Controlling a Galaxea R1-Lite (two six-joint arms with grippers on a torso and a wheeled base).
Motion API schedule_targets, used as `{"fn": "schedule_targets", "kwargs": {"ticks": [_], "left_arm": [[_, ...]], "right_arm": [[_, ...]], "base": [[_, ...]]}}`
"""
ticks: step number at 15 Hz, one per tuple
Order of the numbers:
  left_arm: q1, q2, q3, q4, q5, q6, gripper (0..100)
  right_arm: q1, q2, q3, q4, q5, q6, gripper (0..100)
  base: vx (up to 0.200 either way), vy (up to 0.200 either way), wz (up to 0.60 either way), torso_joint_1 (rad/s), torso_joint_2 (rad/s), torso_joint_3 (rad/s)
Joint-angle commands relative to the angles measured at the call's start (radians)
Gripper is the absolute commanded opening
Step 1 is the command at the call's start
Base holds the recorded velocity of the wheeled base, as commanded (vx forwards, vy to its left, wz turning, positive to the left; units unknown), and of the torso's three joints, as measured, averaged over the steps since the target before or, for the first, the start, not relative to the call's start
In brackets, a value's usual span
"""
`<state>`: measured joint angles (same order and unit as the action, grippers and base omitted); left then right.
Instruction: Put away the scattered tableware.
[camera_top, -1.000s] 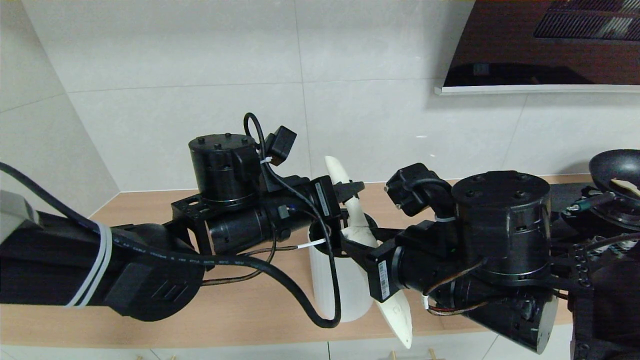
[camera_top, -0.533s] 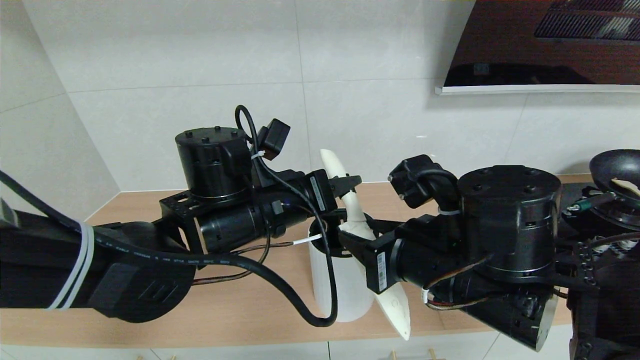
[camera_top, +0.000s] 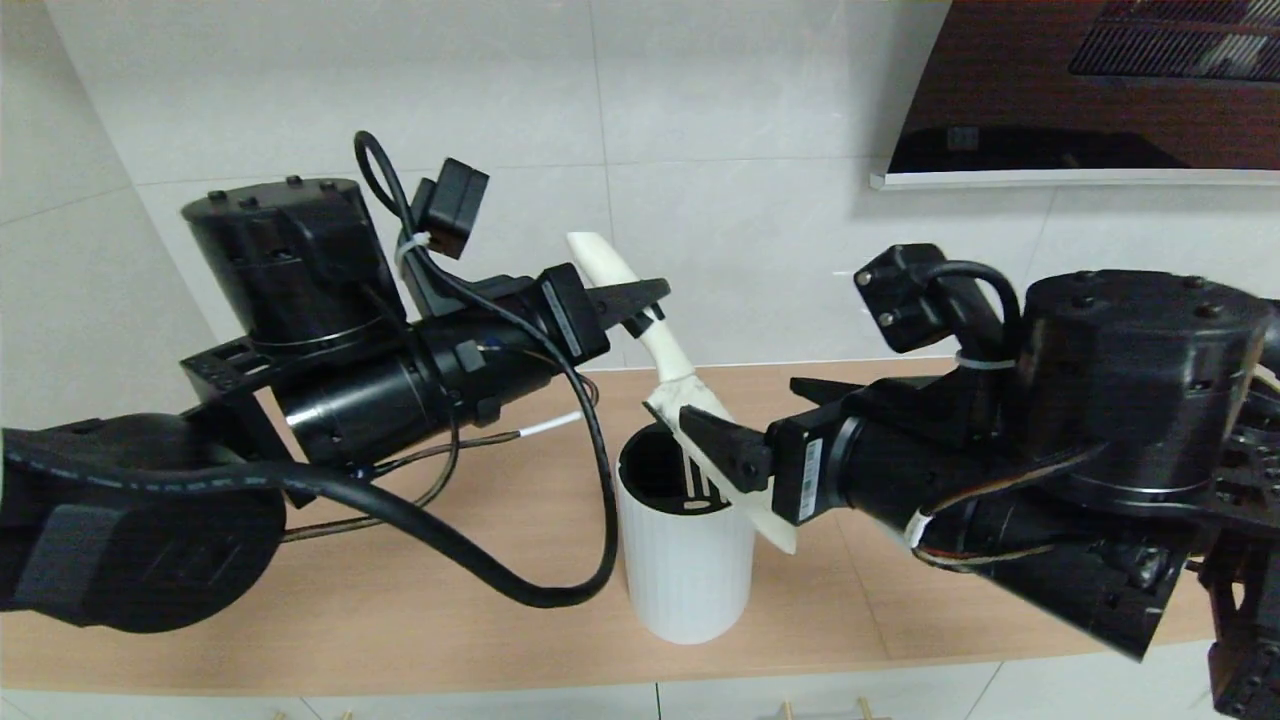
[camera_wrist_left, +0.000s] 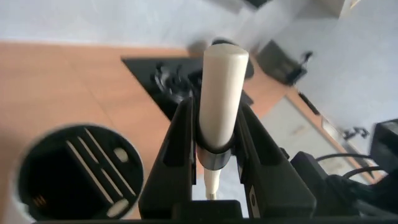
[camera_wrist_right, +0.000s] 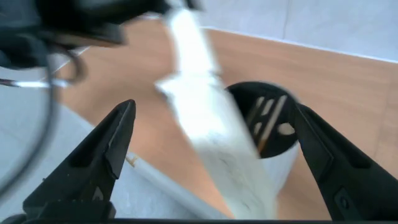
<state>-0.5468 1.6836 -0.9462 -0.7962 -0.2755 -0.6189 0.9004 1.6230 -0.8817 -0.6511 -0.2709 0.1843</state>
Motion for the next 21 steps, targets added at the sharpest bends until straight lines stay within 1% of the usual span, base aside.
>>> {"fn": "schedule_targets", "kwargs": {"ticks": [1,2,3,4,5,6,7,8,9,10,12,14,15,16,18,21], "left_arm": [[0.041,-0.050,-0.006,-0.021,0.004,0.024,0],[0.050,-0.056,-0.006,-0.043,0.012,0.038,0],[0.064,-0.064,-0.005,-0.077,0.032,0.059,0],[0.064,-0.064,-0.005,-0.077,0.032,0.059,0],[0.099,-0.050,0.003,-0.153,0.029,0.146,0],[0.105,-0.018,0.014,-0.236,0.027,0.223,0],[0.107,0.019,0.021,-0.333,0.022,0.291,0],[0.105,0.056,0.033,-0.431,0.016,0.347,0],[0.102,0.074,0.041,-0.486,0.009,0.389,0],[0.099,0.076,0.047,-0.488,0.007,0.409,0],[0.096,0.067,0.069,-0.462,0.006,0.464,0],[0.096,0.050,0.099,-0.410,0.006,0.522,0],[0.093,0.044,0.106,-0.397,0.006,0.525,0],[0.067,0.027,0.116,-0.380,0.006,0.527,0],[0.047,0.016,0.127,-0.376,0.006,0.528,0],[0.042,0.030,0.145,-0.376,0.006,0.531,0]], "right_arm": [[-0.060,-0.074,0.012,0.004,0.004,-0.019,100],[-0.080,-0.083,0.015,0.004,0.007,-0.031,100],[-0.106,-0.097,0.027,0.004,0.013,-0.043,100],[-0.106,-0.097,0.027,0.004,0.013,-0.043,100],[-0.130,-0.100,0.030,0.001,0.018,-0.068,100],[-0.132,-0.098,0.030,0.002,0.018,-0.069,100],[-0.132,-0.095,0.030,0.002,0.018,-0.069,100],[-0.132,-0.091,0.027,0.004,0.018,-0.069,100],[-0.133,-0.083,0.027,0.002,0.016,-0.069,100],[-0.133,-0.083,0.027,0.002,0.016,-0.069,100],[-0.133,-0.081,0.027,0.004,0.016,-0.069,100],[-0.141,-0.078,0.030,0.004,0.016,-0.072,100],[-0.141,-0.078,0.030,0.004,0.016,-0.075,100],[-0.141,-0.077,0.032,0.004,0.016,-0.078,100],[-0.141,-0.072,0.033,0.004,0.018,-0.078,100],[-0.141,-0.066,0.036,0.004,0.018,-0.078,100]], "base": [[0.000,0.000,0.00,0.000,0.00,0.000],[0.000,0.000,0.00,0.000,0.00,0.000],[0.000,0.000,0.00,0.000,0.00,0.000],[0.000,0.000,0.00,0.000,0.00,0.000],[0.000,0.000,0.00,0.000,0.00,0.000],[0.000,0.000,0.00,0.000,0.00,0.000],[0.000,0.000,0.00,0.000,0.00,0.000],[0.000,0.000,0.00,0.000,0.00,0.000],[0.000,0.000,0.00,0.000,0.00,0.000],[0.000,0.000,0.00,0.000,0.00,0.000],[0.000,0.000,0.00,0.000,0.00,0.000],[0.000,0.000,0.00,0.000,0.00,0.000],[0.000,0.000,0.00,0.000,0.00,0.000],[0.000,0.000,0.00,0.000,0.00,0.000],[0.000,0.000,0.00,0.000,0.00,0.000],[0.000,0.000,0.00,0.000,0.00,0.000]]}}
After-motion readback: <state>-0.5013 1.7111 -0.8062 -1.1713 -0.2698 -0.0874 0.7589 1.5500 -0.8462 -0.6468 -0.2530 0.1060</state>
